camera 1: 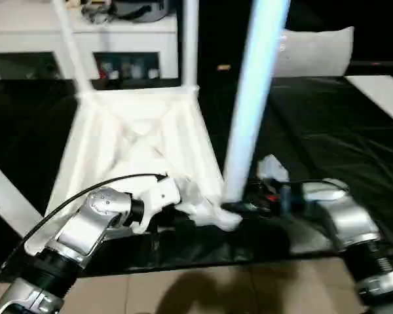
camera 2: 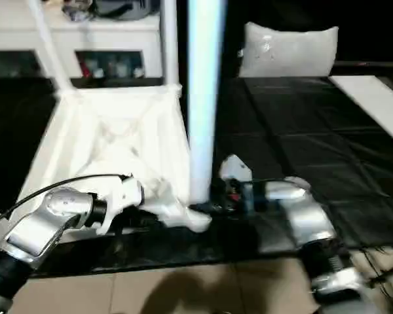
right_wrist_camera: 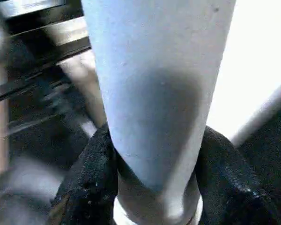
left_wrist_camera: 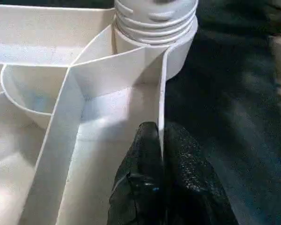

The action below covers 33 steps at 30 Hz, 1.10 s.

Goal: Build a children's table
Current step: Rotate leg to tighten

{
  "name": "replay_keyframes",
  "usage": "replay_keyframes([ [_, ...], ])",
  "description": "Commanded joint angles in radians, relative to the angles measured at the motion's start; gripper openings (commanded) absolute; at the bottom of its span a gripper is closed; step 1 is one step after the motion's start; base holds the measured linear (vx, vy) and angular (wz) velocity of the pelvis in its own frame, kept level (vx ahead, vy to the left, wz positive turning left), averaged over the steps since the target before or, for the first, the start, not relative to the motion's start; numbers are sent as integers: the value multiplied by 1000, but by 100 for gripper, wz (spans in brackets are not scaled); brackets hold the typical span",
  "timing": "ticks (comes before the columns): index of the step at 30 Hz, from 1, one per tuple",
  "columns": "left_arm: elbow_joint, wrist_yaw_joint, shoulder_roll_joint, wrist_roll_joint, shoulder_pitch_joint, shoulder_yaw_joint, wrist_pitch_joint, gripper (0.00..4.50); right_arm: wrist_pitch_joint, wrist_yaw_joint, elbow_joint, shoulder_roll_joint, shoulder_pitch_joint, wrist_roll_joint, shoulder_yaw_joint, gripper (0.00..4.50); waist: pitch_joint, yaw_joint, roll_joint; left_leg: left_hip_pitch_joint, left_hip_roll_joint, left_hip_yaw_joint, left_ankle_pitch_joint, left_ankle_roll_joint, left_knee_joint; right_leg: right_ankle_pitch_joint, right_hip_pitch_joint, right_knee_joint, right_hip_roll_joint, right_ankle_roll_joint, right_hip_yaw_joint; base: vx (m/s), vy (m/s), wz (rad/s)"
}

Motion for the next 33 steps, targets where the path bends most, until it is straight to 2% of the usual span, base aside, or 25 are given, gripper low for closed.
replay_keyframes([
  [1, -7, 77, -91, -4, -57, -29, 19, 0, 79, -152, 45, 90, -24, -31, 42, 193, -28, -26, 2, -7, -25, 8, -404, 21, -45, -803, 32, -170, -22, 114, -50, -60, 8, -10],
  [2, -1, 90, -102, 0, -65, -28, 24, 0, 85, -181, 53, 104, -29, -35, 35, 193, -31, -35, 21, 5, -17, 1, -434, 22, -45, -776, 42, -177, -24, 115, -74, -65, 45, -15],
  [3, 12, 128, -133, 11, -80, -22, 35, 0, 100, -253, 69, 138, -42, -42, 20, 193, -29, -54, 44, -51, 48, -40, -564, 35, -105, -593, 120, -89, -35, 83, -70, -111, 11, -18],
  [4, 44, 196, -182, 47, -110, -30, 36, 0, 107, -396, 108, 208, -70, -48, -16, 193, -27, -32, 57, -67, 105, -71, -689, 34, -165, -229, 128, 63, -50, -21, 22, -111, 11, -18],
  [5, 56, 219, -197, 62, -121, -35, 32, 0, 105, -453, 125, 233, -81, -52, -30, 193, -13, -33, 28, -25, 79, -45, -763, 33, -169, -308, 95, 36, -39, -34, 37, -94, -53, -6],
  [6, 76, 259, -219, 78, -133, -34, 26, 0, 72, -471, 146, 251, -88, -59, -26, 193, -2, -28, 14, 22, 33, -20, -750, 20, -127, -590, 47, -67, -18, 16, 3, -75, -101, 23],
  [7, 85, 273, -229, 83, -138, -33, 24, 0, 61, -463, 148, 255, -89, -62, -21, 193, 20, -60, -14, 174, -87, 52, -509, 19, 132, -1078, -154, -297, 4, 159, -135, -75, -101, 23],
  [8, 90, 280, -234, 87, -141, -35, 20, 0, 54, -452, 147, 253, -87, -74, -7, 228, 10, -101, 2, 173, -85, 49, -498, 40, 148, -1087, -140, -306, 7, 195, -204, -77, -68, -17],
  [9, 91, 281, -235, 89, -142, -36, 19, 0, 51, -452, 146, 252, -86, -79, -3, 249, -22, -15, 78, -163, 54, -38, -715, -13, -69, -370, 235, 189, -77, 86, -73, 172, 145, -67],
  [10, 95, 283, -235, 99, -143, -41, 14, 0, 40, -457, 136, 249, -82, -101, 8, 263, -18, 8, 61, -140, 87, -56, -750, 2, -118, -231, 183, 154, -68, 37, -7, 172, 145, -67],
  [11, 98, 282, -233, 106, -142, -43, 12, 0, 38, -461, 127, 251, -77, -103, 1, 265, -32, 22, 40, -40, 76, -44, -624, 86, -102, -311, 115, 170, -57, 56, 107, 235, 54, -21],
  [12, 99, 281, -232, 109, -142, -44, 11, 0, 37, -462, 123, 252, -76, -103, -3, 285, -32, -9, -20, 4, 13, -28, -522, 70, -38, -607, 73, 58, -62, 107, 104, 35, -110, -3],
  [13, 113, 281, -213, 128, -140, -47, -7, 0, 19, -455, 105, 240, -66, -94, -24, 285, -4, 13, -30, -9, -53, 2, -263, -3, 73, -1173, -4, -94, -119, 186, 74, 35, -110, -3],
  [14, 123, 280, -202, 138, -139, -49, -18, 0, 7, -450, 99, 231, -61, -92, -33, 298, -23, 27, -16, 7, -47, -3, -183, 2, 67, -1172, -8, -92, -131, 155, 100, 36, -53, -22],
  [15, 136, 272, -183, 151, -135, -49, -39, 0, -12, -433, 90, 210, -50, -89, -46, 307, -52, 52, -7, -71, -20, -29, 21, 8, -36, -596, 78, -3, -73, 69, 98, 93, -37, -8],
  [16, 138, 271, -181, 152, -134, -47, -44, 0, -15, -431, 90, 207, -49, -88, -47, 312, -56, 53, -9, -53, -19, -23, 72, 20, -37, -393, 64, 7, -55, 28, 92, 93, -37, -8],
  [17, 144, 258, -161, 155, -127, -40, -63, 0, -34, -392, 75, 175, -34, -74, -54, 319, -65, 47, 8, -42, -26, -14, 131, 31, -35, -94, 62, 28, -27, -69, 89, 67, -9, 9],
  [18, 147, 244, -144, 155, -122, -33, -75, 0, -50, -350, 58, 145, -19, -62, -58, 343, -69, 44, 13, -55, -27, -16, 196, 42, -36, 94, 77, 38, -20, -141, 84, 0, 0, 0],
  [19, 150, 232, -125, 152, -119, -27, -84, 0, -69, -304, 38, 113, -2, -51, -62, 343, -70, 44, 10, -56, -30, -14, 212, 48, -34, 153, 80, 38, -15, -163, 82, 0, 0, 0],
  [20, 153, 222, -112, 150, -117, -26, -99, 0, -73, -273, 21, 93, 9, -41, -65, 351, -72, 47, 9, -53, -30, -12, 212, 55, -33, 190, 80, 38, -13, -183, 81, 0, 0, 0],
  [21, 155, 214, -103, 149, -116, -26, -110, 0, -76, -251, 10, 79, 17, -34, -69, 355, -68, 47, 10, -58, -29, -7, 156, 81, -40, 180, 84, 31, -16, -219, 78, 0, 0, 0],
  [22, 156, 204, -93, 149, -114, -25, -115, 0, -78, -219, -8, 61, 27, -24, -71, 372, -66, 48, 8, -58, -27, -6, 129, 87, -43, 154, 84, 27, -18, -222, 78, 0, 0, 0],
  [24, 163, 172, -67, 150, -108, -26, -141, 0, -90, -147, -45, 11, 47, -12, -71, 385, -61, 45, 13, -57, -17, -6, 49, 79, -53, 43, 85, 16, -26, -226, 77, 0, 0, 0],
  [29, 170, 37, -7, 127, -89, -51, -270, 0, -124, -4, -74, -87, 59, 17, -77, 424, -55, 43, 12, -54, -11, 0, -38, 72, -61, -55, 81, 3, -32, -217, 82, 0, 0, 0],
  [33, 158, -106, 39, 90, -71, -79, -377, 0, -150, 143, -101, -158, 62, 48, -61, 431, -57, 49, 13, -50, -7, 3, -46, 84, -60, -49, 75, 3, -33, -229, 86, 0, 0, 0],
])
